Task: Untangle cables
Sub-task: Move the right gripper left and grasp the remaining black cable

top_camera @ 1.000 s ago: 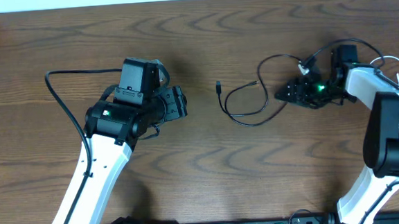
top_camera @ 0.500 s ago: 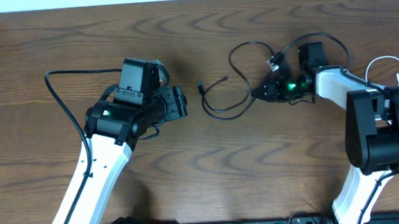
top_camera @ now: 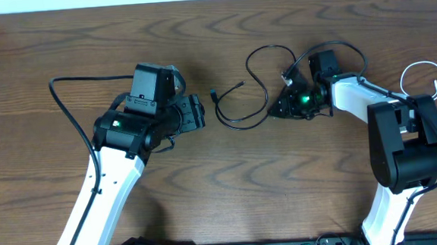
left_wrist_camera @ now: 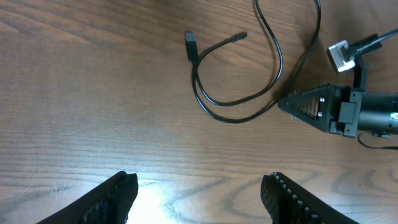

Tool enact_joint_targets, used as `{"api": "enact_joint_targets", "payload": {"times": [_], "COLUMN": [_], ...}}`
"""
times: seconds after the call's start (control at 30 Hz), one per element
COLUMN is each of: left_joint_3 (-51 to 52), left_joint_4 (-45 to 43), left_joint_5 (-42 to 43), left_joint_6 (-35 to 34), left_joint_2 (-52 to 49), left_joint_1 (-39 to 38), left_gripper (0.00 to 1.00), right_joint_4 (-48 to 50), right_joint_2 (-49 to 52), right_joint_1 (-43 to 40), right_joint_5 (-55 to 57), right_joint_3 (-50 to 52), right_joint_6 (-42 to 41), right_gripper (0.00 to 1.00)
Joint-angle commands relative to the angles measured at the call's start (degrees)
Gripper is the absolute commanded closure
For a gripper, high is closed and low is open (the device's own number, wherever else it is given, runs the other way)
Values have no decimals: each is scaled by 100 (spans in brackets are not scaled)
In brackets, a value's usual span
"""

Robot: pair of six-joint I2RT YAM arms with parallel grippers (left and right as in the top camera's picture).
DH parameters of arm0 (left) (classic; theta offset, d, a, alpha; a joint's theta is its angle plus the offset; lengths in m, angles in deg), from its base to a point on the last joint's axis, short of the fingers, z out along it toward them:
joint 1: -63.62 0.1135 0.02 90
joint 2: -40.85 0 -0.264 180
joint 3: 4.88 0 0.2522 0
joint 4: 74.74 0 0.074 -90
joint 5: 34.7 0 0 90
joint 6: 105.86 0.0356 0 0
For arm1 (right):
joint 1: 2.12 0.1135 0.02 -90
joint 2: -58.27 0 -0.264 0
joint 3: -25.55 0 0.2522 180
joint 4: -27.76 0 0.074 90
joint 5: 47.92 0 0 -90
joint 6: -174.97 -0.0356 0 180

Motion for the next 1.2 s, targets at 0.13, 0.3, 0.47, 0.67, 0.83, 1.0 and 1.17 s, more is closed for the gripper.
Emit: {"api": "enact_joint_targets", "payload": {"times": [0.13,0.3,0.47,0.67,0.83,1.0,1.17], "left_joint_3": [-39,-39,-39,-39,-42,-39,-39], "left_joint_4": [39,42,42,42,42,44,44], "left_joint_5": [-57,-57,-57,-57,-57,-57,-57], "left_joint_6": [92,92,92,92,92,92,92], "left_joint_2": [-7,-7,-7,-7,-7,-7,-7], "left_joint_1": [17,17,17,17,17,17,17], "left_gripper": [31,31,31,31,31,31,31], "right_joint_4": [-455,195,649,1088,1427,1552,1606], "right_joint_2": [-708,-933,-841,-592,-361,-85,68], "right_joint_1": [33,122,374,743,846,861,901], "right_joint_5": [407,678,1475,2232,2371,2321,2002], "right_joint_3": [-337,-341,-332,-323,-321,-321,-321], "right_joint_6": [719,737,734,734,732,671,667], "right_gripper": [55,56,47,44,47,49,53]}}
